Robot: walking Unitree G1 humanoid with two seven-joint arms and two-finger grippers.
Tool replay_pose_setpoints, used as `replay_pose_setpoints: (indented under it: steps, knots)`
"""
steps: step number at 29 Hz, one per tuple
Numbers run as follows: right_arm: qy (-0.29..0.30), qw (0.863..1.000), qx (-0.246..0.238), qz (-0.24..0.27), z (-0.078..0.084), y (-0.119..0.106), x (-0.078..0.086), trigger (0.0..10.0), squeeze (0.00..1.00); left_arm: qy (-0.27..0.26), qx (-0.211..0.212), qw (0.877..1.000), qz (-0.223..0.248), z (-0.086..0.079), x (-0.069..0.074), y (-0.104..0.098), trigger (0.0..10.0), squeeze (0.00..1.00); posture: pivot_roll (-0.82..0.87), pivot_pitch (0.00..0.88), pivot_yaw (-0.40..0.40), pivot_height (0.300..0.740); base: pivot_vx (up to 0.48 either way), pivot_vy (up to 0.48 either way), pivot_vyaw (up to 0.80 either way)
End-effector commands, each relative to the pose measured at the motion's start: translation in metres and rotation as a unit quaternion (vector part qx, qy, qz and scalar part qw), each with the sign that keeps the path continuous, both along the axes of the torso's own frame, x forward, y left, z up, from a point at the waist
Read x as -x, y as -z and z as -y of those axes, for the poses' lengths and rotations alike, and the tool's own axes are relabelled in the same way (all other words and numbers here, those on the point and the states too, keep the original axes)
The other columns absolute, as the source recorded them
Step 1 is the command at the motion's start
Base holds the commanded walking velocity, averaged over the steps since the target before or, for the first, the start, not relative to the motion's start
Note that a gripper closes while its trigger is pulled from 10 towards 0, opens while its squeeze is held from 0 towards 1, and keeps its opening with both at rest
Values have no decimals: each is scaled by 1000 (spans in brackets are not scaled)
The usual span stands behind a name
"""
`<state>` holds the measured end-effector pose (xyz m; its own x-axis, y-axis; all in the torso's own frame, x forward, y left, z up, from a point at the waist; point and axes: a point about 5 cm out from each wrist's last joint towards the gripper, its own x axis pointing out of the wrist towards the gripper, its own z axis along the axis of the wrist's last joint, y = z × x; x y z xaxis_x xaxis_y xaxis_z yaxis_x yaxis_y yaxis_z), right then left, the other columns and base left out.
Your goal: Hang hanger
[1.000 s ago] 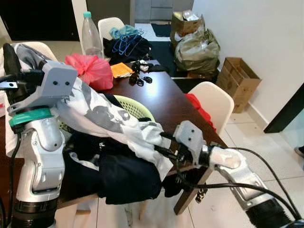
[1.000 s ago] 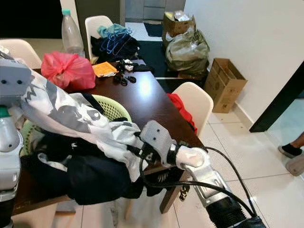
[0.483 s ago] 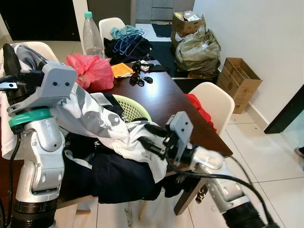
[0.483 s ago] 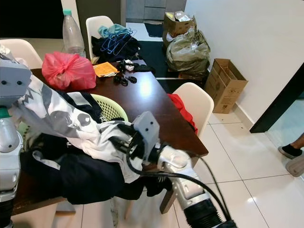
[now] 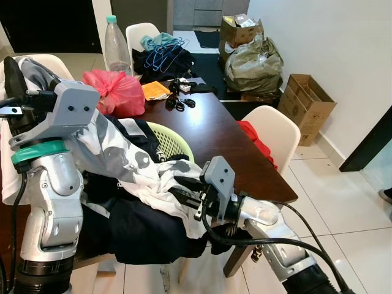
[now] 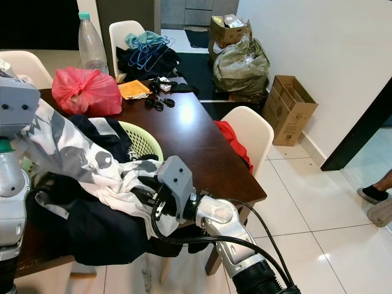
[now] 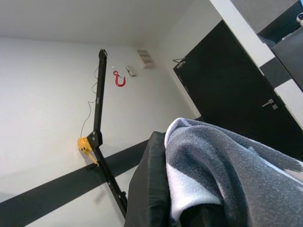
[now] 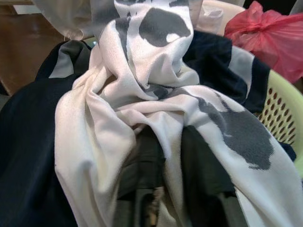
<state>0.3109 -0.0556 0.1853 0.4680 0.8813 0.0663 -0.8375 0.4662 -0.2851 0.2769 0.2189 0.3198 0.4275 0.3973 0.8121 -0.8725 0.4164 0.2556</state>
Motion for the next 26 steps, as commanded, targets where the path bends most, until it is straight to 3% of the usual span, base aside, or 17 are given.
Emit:
replay_pose_setpoints:
  steps: [1, 8, 9, 10, 11, 12, 13, 15, 16, 17, 19, 20, 22, 24, 26]
  knots:
    - [17, 1000, -2, 5, 3, -1, -4, 0, 0, -11, -4, 1000, 1, -2, 0, 2, 0, 0, -11, 93, -4, 740, 0, 0, 0]
    - [52, 998, -24, 38, 5, -15, -12, 0, 0, -10, -3, 1000, 0, -1, 0, 2, 0, 0, -12, 92, -6, 740, 0, 0, 0]
    - [87, 993, -37, 75, 9, -29, -18, 0, 0, -10, -2, 1000, 0, 0, 0, 3, 0, 0, -13, 94, -7, 740, 0, 0, 0]
    - [137, 980, -60, 132, 15, -53, -25, 0, 0, -6, -1, 1000, 1, 1, 0, 3, 4078, 0, -13, 96, -7, 740, 0, 0, 0]
    - [169, 968, -78, 170, 19, -71, -28, 0, 0, -4, 0, 1000, 2, 2, 0, 3, 4078, 0, -14, 95, -6, 740, 0, 0, 0]
    - [169, 968, -78, 170, 19, -71, -28, 0, 0, -4, 0, 1000, 2, 2, 0, 3, 4078, 0, -14, 95, -6, 740, 0, 0, 0]
    - [210, 947, -101, 221, 27, -94, -31, 0, 0, 4, -4, 1000, 3, 5, 1, 3, 10000, 0, -15, 94, -5, 740, 0, 0, 0]
    - [210, 947, -101, 221, 27, -94, -31, 0, 0, 4, -4, 1000, 3, 5, 1, 3, 10000, 0, -15, 94, -5, 740, 0, 0, 0]
    - [234, 926, -133, 265, 35, -120, -30, 0, 0, 18, -12, 1000, 4, 11, 1, 3, 10000, 0, -15, 93, -4, 740, 0, 0, 0]
    - [234, 926, -133, 265, 35, -120, -30, 0, 0, 18, -12, 1000, 4, 11, 1, 3, 10000, 0, -15, 93, -4, 740, 0, 0, 0]
    - [266, 873, -225, 341, 58, -181, -21, 0, 0, 92, -47, 994, -33, 36, -6, 12, 10000, 0, -15, 89, -3, 740, 0, 0, 0]
    - [268, 856, -264, 354, 67, -200, -15, 0, 0, 130, -58, 988, -60, 48, -10, 19, 10000, 0, -16, 88, -3, 740, 0, 0, 0]
    - [268, 856, -264, 354, 67, -200, -15, 0, 0, 130, -58, 988, -60, 48, -10, 19, 10000, 0, -16, 88, -3, 740, 0, 0, 0]
    - [273, 829, -317, 370, 82, -226, -8, 0, 0, 233, -70, 961, -134, 73, -16, 38, 10000, 0, -17, 85, -2, 740, 0, 0, 0]
    - [273, 829, -317, 370, 82, -226, -8, 0, 0, 233, -70, 961, -134, 73, -16, 38, 10000, 0, -17, 85, -2, 740, 0, 0, 0]
